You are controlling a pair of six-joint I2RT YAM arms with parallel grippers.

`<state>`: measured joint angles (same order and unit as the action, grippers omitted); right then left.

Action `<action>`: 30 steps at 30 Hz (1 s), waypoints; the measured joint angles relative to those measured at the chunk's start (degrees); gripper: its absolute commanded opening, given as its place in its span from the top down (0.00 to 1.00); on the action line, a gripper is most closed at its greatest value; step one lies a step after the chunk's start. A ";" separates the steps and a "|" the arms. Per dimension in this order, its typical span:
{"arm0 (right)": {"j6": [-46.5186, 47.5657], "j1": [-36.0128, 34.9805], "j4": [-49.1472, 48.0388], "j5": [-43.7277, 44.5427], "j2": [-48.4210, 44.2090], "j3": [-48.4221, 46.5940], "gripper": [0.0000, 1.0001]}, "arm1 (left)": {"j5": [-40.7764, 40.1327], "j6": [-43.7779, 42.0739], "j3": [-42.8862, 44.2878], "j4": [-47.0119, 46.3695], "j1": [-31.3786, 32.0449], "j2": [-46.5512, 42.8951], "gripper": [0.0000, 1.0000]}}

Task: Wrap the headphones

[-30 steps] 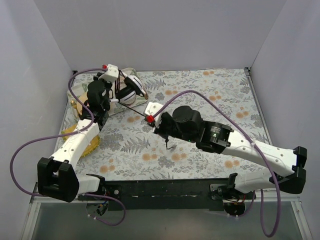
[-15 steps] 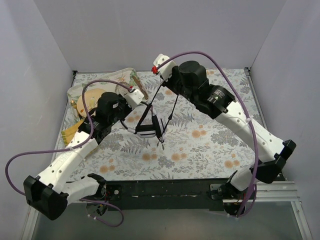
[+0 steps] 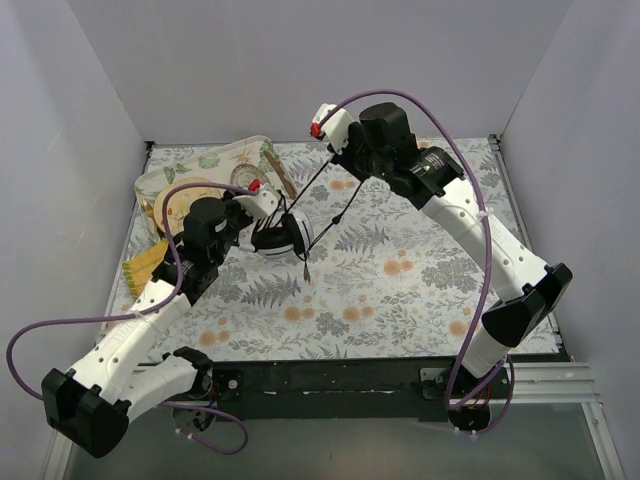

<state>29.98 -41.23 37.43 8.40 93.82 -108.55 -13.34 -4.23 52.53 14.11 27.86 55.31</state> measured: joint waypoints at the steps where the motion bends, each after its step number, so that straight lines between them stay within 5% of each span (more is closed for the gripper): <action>1: -0.31 -0.04 0.37 -1.11 -0.24 0.02 0.99 | -2.51 -2.23 -1.84 -3.19 0.02 0.02 1.00; 9: -4.87 -0.02 3.10 -8.61 -4.42 5.51 0.99 | -14.25 -20.06 -11.61 -30.71 0.04 2.21 1.00; 17: -7.78 -0.02 3.17 -12.24 -8.66 7.54 0.99 | -16.44 -29.62 -13.27 -45.44 0.11 3.63 1.00; 24: -6.80 0.11 2.71 -8.98 -8.13 6.75 0.99 | -10.88 -16.04 -5.22 -22.12 0.11 2.99 1.00; 30: -6.01 1.99 2.16 -9.22 0.35 -5.20 0.99 | -2.56 -5.25 -0.52 -5.66 0.09 1.18 1.00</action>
<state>23.97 -39.24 39.59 -0.82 94.17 -113.75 -15.90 -9.47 52.01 8.45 27.94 56.49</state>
